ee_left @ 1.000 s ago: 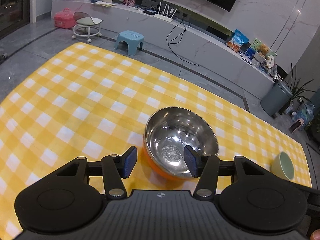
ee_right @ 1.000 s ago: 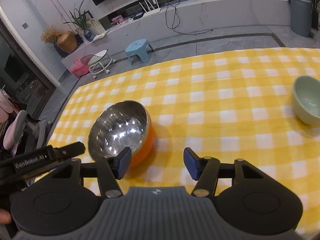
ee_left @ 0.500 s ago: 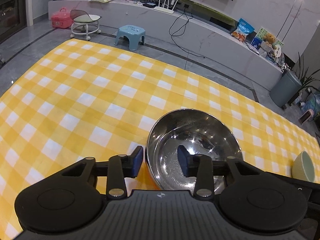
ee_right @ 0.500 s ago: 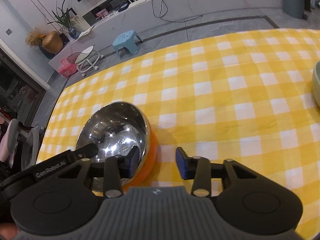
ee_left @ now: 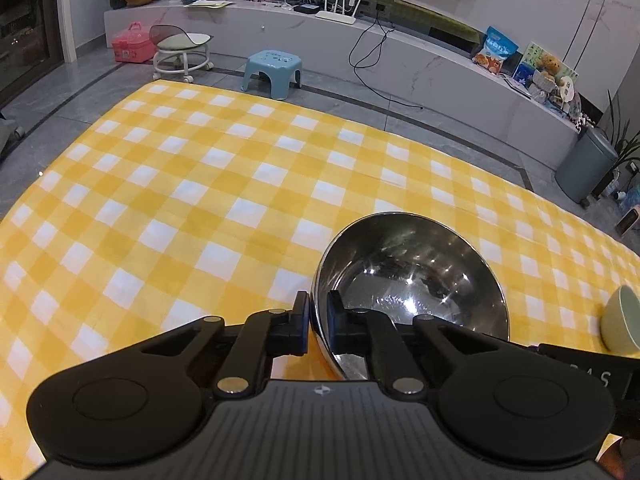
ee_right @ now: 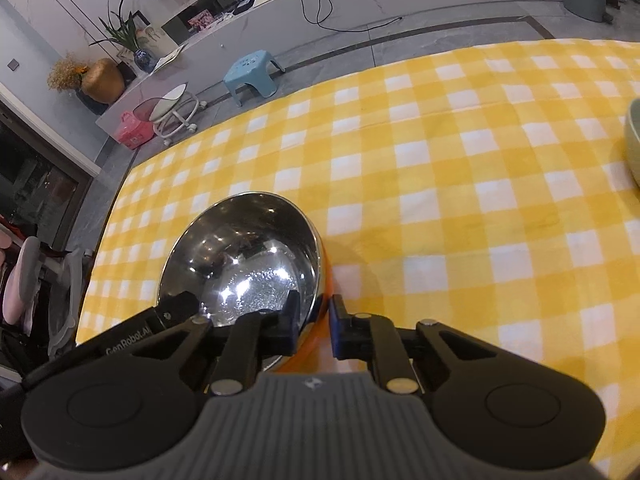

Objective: Organize plates and bowls
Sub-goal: 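Move the left gripper to the orange steel bowl rim and grasp it, then carry the orange bowl with the left gripper and lower it into the blue bowl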

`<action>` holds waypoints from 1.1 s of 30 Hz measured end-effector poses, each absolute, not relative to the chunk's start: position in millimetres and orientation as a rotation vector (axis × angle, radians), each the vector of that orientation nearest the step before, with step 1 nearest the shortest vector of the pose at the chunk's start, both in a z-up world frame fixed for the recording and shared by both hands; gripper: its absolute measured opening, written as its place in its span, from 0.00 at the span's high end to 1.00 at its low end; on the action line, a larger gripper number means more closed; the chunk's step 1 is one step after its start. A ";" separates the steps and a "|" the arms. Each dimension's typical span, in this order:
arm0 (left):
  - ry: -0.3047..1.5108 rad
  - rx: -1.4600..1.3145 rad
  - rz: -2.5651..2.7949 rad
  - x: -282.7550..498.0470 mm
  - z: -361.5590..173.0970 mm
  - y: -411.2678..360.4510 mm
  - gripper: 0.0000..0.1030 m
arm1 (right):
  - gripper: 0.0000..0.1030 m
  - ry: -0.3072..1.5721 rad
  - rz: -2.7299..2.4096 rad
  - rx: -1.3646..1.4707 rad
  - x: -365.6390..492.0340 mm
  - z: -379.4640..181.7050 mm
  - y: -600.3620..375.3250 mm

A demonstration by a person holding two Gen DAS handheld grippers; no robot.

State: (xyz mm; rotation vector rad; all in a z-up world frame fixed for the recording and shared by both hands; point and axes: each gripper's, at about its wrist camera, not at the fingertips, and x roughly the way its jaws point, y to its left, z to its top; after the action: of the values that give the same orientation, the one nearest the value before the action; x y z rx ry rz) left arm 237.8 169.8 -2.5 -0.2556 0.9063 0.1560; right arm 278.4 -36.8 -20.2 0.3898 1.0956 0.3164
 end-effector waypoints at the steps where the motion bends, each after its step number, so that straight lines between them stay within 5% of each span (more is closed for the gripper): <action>1: 0.910 -0.256 0.157 233.8 -0.1 167.9 0.92 | 0.88 1.097 0.318 0.395 274.8 -18.7 -39.6; 33: 0.827 -0.373 0.098 54.8 82.5 48.8 0.92 | 0.88 0.957 0.293 0.541 66.9 76.8 -213.9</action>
State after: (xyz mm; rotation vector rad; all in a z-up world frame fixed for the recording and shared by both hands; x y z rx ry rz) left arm 54.8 48.8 82.5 -0.3727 0.8270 0.0976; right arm 66.9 -213.9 76.8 0.5410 0.9571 0.2931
